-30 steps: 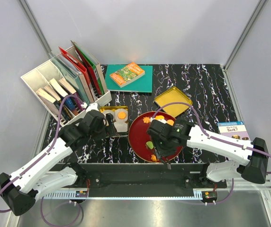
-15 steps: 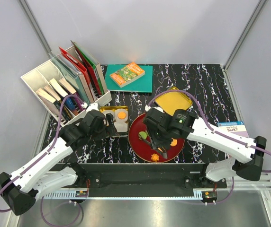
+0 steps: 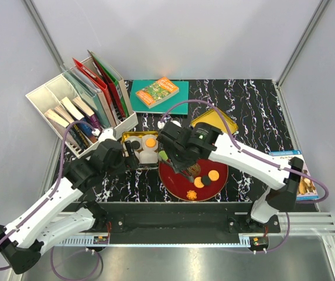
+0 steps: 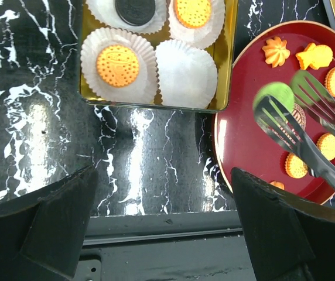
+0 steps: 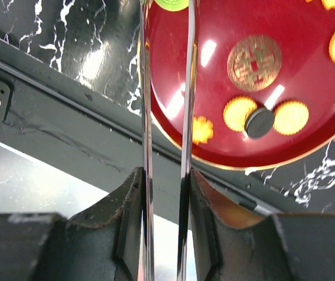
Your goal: Pack the cookies
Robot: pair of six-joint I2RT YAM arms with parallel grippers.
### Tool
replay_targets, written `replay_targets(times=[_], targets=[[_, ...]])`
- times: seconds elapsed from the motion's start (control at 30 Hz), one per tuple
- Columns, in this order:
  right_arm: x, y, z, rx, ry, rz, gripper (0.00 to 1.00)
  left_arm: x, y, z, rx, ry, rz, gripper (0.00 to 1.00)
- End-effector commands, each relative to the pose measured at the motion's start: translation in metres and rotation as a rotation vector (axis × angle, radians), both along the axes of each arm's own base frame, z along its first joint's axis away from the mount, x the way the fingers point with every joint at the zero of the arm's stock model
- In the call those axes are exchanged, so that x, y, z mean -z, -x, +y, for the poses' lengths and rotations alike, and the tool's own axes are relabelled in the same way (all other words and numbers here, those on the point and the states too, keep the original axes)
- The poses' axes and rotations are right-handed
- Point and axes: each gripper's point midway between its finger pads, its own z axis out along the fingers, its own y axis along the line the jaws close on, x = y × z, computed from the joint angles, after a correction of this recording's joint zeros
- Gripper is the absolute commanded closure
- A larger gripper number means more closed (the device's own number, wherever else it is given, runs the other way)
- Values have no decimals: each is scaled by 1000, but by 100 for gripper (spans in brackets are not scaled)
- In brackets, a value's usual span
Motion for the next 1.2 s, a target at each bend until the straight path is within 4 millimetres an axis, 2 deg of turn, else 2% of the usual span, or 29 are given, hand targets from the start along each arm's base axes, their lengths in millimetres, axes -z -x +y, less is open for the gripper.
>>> replay_targets(times=[0.0,0.17,0.43,0.67,0.87,0.93,1.07,1.17], targets=[[-10,-23,19,-56,-24,-63,63,-14,0,11,-45,4,-47,1],[-7,-39,36,-83,-44,-64,63,-16,5,21,-62,-9,-56,1],[-2,-56,52,-94,-74,-55,63,-17,8,24,-64,-19,-55,1],[2,-58,64,-116,-86,-35,63,-14,8,25,-65,-25,-50,1],[13,-56,62,-113,-79,-19,63,-13,11,26,-67,-22,-44,1],[17,-55,61,-111,-78,-13,62,-11,11,26,-67,-22,-40,1],[20,-55,64,-109,-84,-8,51,-12,12,26,-66,-15,-40,1],[22,-56,65,-103,-83,-7,48,-12,13,26,-66,-17,-36,1]])
